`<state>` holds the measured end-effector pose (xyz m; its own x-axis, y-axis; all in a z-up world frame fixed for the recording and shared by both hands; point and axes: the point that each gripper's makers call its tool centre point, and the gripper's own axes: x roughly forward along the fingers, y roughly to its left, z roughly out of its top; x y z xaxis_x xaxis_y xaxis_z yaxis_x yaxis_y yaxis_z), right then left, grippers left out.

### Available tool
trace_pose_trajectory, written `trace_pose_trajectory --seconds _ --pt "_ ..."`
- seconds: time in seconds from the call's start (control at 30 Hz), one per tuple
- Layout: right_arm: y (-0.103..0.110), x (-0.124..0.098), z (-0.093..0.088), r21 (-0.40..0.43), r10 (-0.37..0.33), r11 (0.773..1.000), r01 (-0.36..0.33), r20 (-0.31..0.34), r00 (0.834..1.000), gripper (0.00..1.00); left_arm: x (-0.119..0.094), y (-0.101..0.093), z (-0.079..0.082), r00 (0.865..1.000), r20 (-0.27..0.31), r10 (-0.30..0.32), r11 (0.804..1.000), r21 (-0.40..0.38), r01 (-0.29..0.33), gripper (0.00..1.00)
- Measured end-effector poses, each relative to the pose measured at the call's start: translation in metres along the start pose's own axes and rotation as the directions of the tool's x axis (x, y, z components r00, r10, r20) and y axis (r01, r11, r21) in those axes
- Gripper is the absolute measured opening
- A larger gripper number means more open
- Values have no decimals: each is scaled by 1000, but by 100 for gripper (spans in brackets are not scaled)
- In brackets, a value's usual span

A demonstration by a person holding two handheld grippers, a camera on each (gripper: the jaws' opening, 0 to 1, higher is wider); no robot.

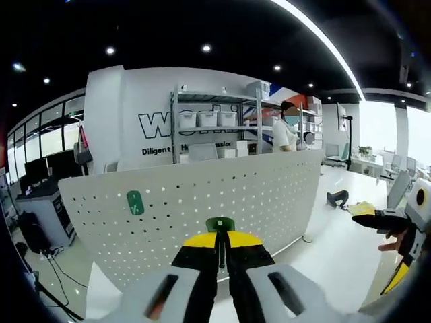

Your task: Insert the hook assembly into the mounting plate slot until the hook locks in place.

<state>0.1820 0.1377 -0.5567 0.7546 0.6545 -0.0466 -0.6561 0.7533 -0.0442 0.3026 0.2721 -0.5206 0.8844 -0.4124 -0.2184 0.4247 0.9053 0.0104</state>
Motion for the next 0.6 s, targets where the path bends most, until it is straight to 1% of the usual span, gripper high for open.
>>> trace_pose_trajectory --seconds 0.13,0.23,0.37,0.47,0.6 --pt "2 1 3 -4 12 1000 -12 8 1000 100 5 11 4 1000 -5 23 1000 1 -23 3" --pt "2 1 -2 4 15 1000 -14 -2 1000 100 12 22 6 999 -14 48 999 8 -48 3" --pt "-1 -2 -10 17 11 1000 -10 -17 1000 99 28 38 7 996 -36 77 997 -4 -77 3" --pt "-6 -5 -13 28 2 1000 -1 -22 1000 99 42 50 6 993 -55 106 994 2 -106 3" --pt "-14 -8 -18 39 -15 999 17 -30 999 99 56 61 3 989 -83 124 992 -4 -125 3"
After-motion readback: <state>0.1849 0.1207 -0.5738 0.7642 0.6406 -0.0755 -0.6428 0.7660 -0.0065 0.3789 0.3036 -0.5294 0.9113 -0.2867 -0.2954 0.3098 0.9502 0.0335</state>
